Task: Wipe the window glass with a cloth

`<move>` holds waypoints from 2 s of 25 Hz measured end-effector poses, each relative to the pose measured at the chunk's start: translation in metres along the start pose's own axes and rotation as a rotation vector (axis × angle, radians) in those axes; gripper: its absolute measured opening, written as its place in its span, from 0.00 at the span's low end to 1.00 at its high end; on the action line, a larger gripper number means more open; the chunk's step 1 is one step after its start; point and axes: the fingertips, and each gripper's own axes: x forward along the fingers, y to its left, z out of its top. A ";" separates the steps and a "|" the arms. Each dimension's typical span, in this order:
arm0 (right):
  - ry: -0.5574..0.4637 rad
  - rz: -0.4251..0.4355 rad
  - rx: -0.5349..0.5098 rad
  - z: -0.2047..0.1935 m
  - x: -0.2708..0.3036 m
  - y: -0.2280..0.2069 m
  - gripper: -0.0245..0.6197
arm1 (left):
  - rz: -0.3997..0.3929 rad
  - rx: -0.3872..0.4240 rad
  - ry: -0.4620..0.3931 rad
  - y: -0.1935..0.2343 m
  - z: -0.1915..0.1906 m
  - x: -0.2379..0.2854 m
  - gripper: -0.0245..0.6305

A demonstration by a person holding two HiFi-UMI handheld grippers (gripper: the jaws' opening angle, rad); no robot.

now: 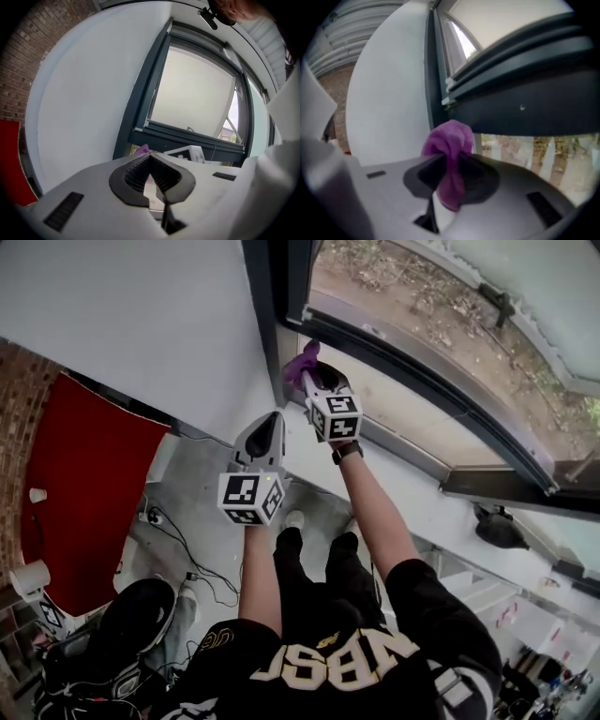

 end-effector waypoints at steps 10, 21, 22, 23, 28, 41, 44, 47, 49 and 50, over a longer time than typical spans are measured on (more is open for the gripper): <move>-0.152 -0.174 0.227 -0.010 0.064 -0.061 0.18 | 0.102 0.046 0.117 0.009 -0.047 -0.037 0.07; -0.236 -0.429 0.357 -0.044 -0.127 -0.215 0.18 | -0.031 0.035 0.163 -0.081 -0.064 0.022 0.07; -0.221 -0.466 0.319 -0.052 -0.150 -0.233 0.18 | -0.079 0.041 0.187 -0.101 -0.071 0.033 0.07; -0.206 -0.507 0.289 -0.061 -0.175 -0.252 0.18 | -0.127 0.047 0.210 -0.122 -0.080 0.044 0.07; -0.209 -0.746 0.376 -0.111 -0.321 -0.359 0.18 | -0.312 0.086 0.298 -0.231 -0.124 0.076 0.07; -0.273 -0.990 0.468 -0.139 -0.495 -0.472 0.18 | -0.521 0.210 0.341 -0.349 -0.162 0.104 0.07; -0.183 -0.913 0.402 -0.145 -0.455 -0.425 0.18 | -0.455 0.162 0.240 -0.311 -0.138 0.111 0.07; -0.034 -0.748 0.266 -0.158 -0.372 -0.342 0.18 | -0.396 0.141 0.137 -0.252 -0.105 0.115 0.07; 0.029 -0.630 0.245 -0.172 -0.309 -0.277 0.18 | -0.381 0.166 0.134 -0.208 -0.092 0.109 0.07; 0.044 -0.573 0.245 -0.175 -0.277 -0.247 0.18 | -0.377 0.181 0.143 -0.187 -0.089 0.106 0.07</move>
